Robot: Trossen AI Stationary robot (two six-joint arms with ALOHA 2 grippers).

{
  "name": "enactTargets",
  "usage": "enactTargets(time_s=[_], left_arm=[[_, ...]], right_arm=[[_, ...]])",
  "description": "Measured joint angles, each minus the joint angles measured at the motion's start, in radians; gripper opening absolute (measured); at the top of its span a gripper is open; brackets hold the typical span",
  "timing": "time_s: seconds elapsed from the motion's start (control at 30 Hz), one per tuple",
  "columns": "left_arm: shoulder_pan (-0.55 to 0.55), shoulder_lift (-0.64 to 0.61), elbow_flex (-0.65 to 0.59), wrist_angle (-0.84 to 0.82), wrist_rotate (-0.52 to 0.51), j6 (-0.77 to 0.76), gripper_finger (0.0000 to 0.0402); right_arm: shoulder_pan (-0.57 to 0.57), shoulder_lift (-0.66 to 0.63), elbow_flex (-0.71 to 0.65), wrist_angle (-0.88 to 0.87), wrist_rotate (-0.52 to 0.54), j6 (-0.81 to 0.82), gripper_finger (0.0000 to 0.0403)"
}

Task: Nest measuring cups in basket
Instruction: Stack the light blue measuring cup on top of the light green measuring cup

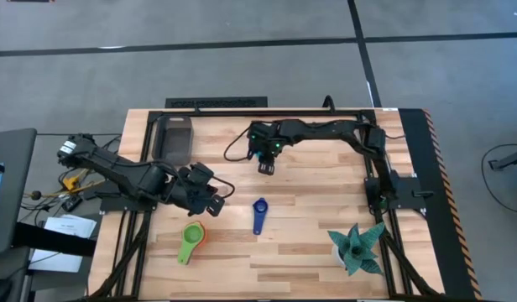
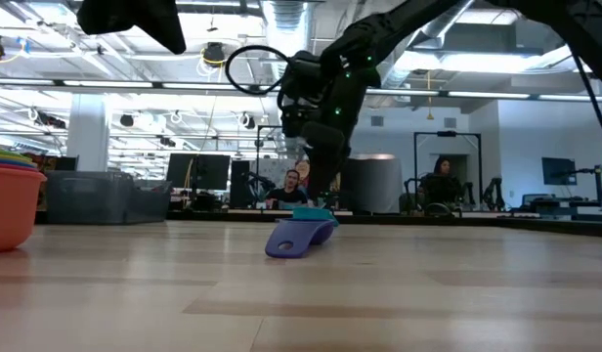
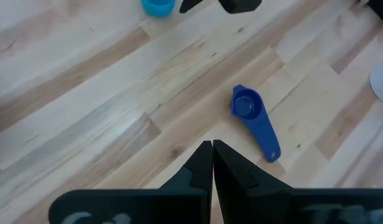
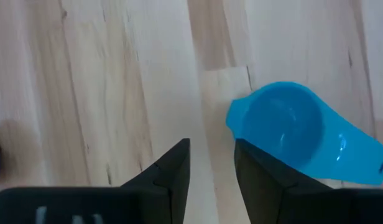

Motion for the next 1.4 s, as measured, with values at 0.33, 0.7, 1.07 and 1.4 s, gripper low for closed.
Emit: enactTargets(time_s=[0.33, 0.7, 1.07, 1.4], left_arm=[[0.0, 0.0, 0.0, -0.005, -0.023, 0.003, 0.0], [0.0, 0.0, 0.0, -0.005, -0.018, 0.011, 0.0], [0.0, 0.0, 0.0, -0.007, -0.019, 0.041, 0.0], [-0.004, 0.0, 0.0, -0.023, 0.007, 0.044, 0.0]], right_arm=[[-0.03, 0.039, -0.005, 0.017, 0.027, 0.054, 0.009], [-0.006, 0.038, -0.006, -0.124, -0.018, 0.353, 0.0009], [0.102, 0.014, 0.074, -0.081, -0.165, 0.595, 0.009], [0.101, 0.014, 0.107, -0.197, -0.145, -0.032, 0.0158]])
